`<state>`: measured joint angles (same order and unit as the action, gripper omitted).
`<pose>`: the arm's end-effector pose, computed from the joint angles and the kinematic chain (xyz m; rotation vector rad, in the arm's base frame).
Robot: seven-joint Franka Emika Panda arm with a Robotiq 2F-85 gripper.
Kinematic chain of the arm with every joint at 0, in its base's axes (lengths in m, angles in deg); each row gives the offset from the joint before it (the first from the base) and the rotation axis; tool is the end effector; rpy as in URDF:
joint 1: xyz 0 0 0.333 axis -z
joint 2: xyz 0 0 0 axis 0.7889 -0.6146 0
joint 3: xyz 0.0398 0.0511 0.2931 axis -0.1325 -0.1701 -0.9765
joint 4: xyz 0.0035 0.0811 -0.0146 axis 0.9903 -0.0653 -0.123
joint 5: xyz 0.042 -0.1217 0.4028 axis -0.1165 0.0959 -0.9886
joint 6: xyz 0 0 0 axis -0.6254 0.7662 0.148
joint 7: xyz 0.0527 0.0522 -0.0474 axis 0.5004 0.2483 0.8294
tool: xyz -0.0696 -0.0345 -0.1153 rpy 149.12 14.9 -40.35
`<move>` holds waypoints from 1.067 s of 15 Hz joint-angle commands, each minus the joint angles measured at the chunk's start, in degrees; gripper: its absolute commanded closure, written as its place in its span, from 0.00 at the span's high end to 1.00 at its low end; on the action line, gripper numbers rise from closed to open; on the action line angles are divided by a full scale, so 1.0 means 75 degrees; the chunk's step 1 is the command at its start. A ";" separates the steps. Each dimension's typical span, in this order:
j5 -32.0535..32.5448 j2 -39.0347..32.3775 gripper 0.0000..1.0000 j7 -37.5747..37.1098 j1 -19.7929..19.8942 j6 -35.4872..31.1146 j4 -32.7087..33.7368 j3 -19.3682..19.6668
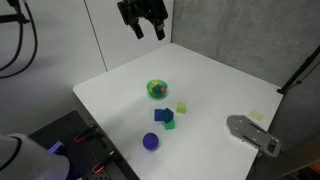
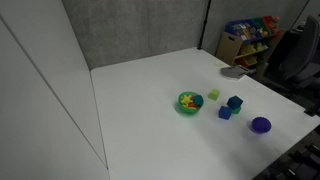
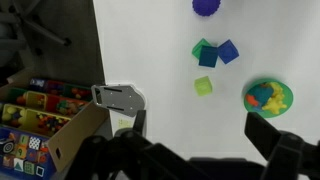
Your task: Take the green animal toy out of the bowl and put it on the table
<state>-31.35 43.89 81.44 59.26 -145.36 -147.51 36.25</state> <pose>0.4462 -0.0928 0.5236 2.8633 -0.0110 0.2961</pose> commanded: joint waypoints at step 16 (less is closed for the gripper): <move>-0.0611 -0.1628 1.00 -0.0108 -0.0854 0.0056 0.1122 -0.0194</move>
<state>-33.10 37.43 80.68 54.26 -145.83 -144.28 35.00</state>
